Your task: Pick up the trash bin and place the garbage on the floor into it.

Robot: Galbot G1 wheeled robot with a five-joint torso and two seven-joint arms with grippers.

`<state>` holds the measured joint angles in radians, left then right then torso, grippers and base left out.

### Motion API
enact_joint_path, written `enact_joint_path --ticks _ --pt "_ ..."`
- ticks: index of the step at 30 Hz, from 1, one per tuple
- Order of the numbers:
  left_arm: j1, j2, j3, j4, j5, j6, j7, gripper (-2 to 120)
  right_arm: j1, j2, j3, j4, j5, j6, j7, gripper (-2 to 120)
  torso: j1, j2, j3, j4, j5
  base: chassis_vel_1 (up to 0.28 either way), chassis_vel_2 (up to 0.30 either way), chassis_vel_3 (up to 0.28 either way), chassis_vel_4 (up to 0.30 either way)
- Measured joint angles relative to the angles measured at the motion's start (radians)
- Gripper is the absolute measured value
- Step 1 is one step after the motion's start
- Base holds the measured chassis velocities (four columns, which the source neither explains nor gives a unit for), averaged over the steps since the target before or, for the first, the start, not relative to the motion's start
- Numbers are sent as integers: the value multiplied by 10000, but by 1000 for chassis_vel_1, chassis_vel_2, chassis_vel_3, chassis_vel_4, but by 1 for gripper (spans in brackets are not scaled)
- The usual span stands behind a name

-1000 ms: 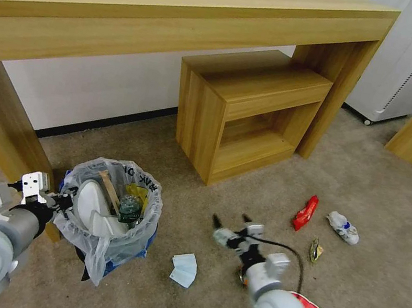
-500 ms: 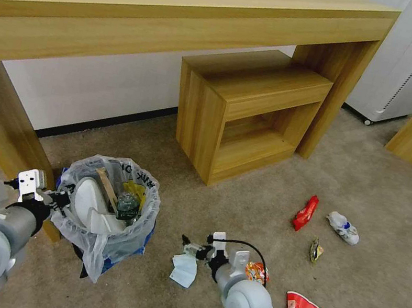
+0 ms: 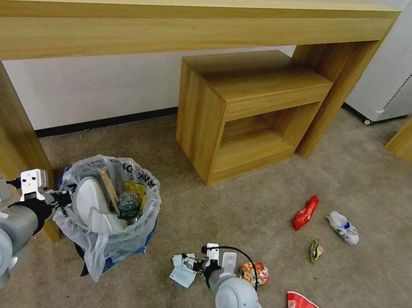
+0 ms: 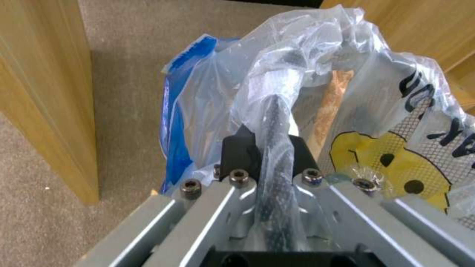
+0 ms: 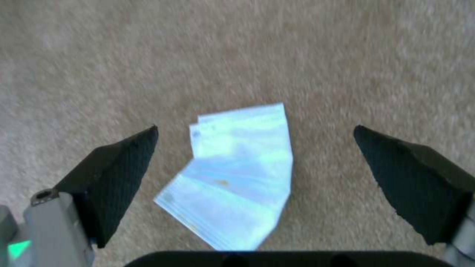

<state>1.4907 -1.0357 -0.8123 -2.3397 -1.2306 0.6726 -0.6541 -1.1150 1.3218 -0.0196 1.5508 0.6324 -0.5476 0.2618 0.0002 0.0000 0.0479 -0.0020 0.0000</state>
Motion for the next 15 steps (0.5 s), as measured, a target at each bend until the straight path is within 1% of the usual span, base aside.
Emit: enact_joint_path --ticks 8,15 --pt "28 -16 3 28 55 -15 46 2 -74 168 -83 -512 -328 105 -298 100 0 1 0 0 0 0 0 0 0" --pt "33 -15 9 26 83 -31 51 2 -94 309 -182 -786 -495 219 -350 100 0 0 0 0 0 0 0 0 0"
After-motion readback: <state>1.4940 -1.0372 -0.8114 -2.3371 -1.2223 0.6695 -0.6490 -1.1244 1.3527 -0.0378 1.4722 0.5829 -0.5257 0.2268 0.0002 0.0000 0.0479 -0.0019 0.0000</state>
